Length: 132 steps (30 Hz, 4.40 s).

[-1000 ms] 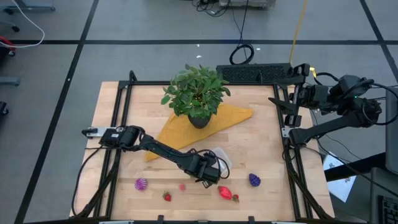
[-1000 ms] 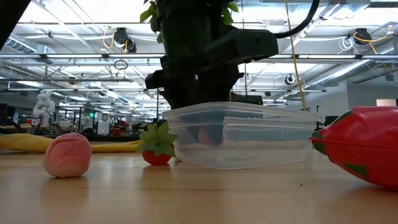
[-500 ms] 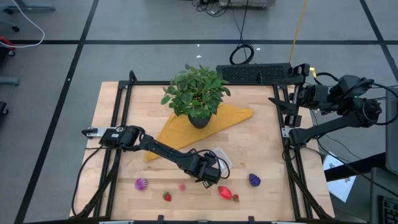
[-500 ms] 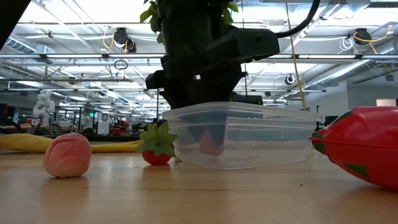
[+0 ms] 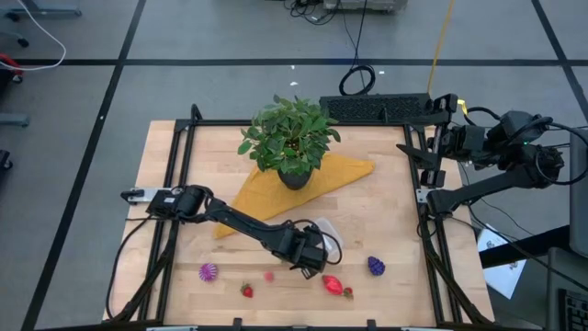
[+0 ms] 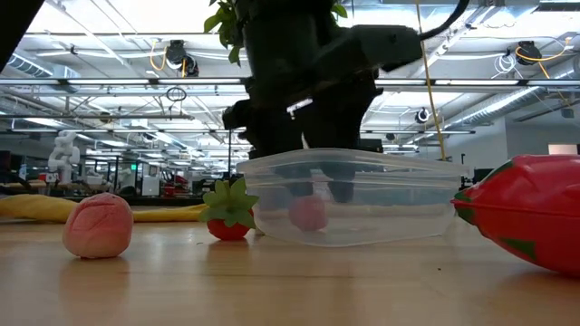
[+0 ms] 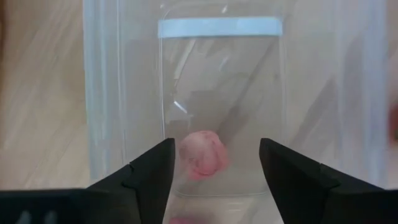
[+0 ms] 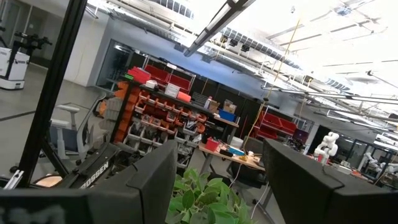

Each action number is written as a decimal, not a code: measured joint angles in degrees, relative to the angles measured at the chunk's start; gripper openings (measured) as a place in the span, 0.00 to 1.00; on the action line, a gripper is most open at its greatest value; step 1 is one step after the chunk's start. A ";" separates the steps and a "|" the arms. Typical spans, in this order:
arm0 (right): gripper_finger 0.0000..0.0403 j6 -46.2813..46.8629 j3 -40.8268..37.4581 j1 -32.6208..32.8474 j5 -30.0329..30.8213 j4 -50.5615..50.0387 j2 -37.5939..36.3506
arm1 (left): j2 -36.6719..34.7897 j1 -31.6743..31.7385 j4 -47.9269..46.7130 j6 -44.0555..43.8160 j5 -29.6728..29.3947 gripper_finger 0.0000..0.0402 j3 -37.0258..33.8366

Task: Pick and placing Produce into tupperware
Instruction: Put the lychee into the transparent bin

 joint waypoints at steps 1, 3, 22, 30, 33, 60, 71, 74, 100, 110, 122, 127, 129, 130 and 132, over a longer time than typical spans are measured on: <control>0.57 0.00 0.00 0.02 0.00 0.00 0.02 | -0.52 -0.01 -0.25 0.25 -0.47 0.60 0.00; 0.57 0.02 0.00 0.00 0.00 0.00 0.10 | -1.70 -0.21 -0.16 0.73 -1.68 0.59 0.02; 0.57 1.31 -0.02 0.00 -0.02 -0.37 0.11 | -14.70 -11.10 -14.00 -6.97 -9.78 0.60 0.07; 0.57 1.29 -0.02 0.01 -0.02 0.09 0.50 | -12.33 -16.37 -16.57 -16.44 -3.44 0.60 0.04; 0.57 1.53 -0.02 0.00 -0.02 0.12 0.72 | -11.36 -16.67 -16.62 -16.99 -1.51 0.60 0.02; 0.57 2.60 -0.02 0.02 -0.04 0.09 1.38 | -4.37 -17.54 -18.45 -23.91 5.42 0.60 -0.02; 0.57 2.60 -0.02 0.00 -0.04 0.09 2.23 | -4.37 -17.64 -16.43 -25.18 5.11 0.60 -2.90; 0.57 2.60 -0.02 0.00 -0.04 0.07 2.53 | -4.39 -17.28 -14.62 -24.32 5.01 0.60 -4.18; 0.57 2.60 -0.02 0.01 -0.04 0.10 2.80 | -4.39 -14.25 -6.04 -17.99 4.59 0.60 -10.67; 0.57 2.60 -0.02 0.02 -0.04 0.10 2.80 | -4.39 -14.40 -6.05 -18.18 5.53 0.60 -10.67; 0.57 3.76 -0.02 0.00 -0.06 0.11 2.80 | -4.39 -14.84 -6.09 -18.60 5.59 0.60 -10.67; 0.57 3.72 -0.02 0.02 -0.04 0.11 2.80 | -4.39 -14.82 -6.12 -18.85 5.59 0.60 -10.67; 0.57 3.72 -0.02 0.00 -0.06 0.09 2.80 | -4.39 -14.80 -6.11 -18.86 5.59 0.60 -10.67; 0.57 3.72 -0.02 0.00 -0.04 0.11 2.80 | -4.39 -14.80 -6.16 -18.88 5.59 0.60 -10.67; 0.57 3.70 -0.02 0.02 -0.04 0.09 2.80 | -4.39 -14.80 -6.20 -18.88 5.59 0.60 -10.67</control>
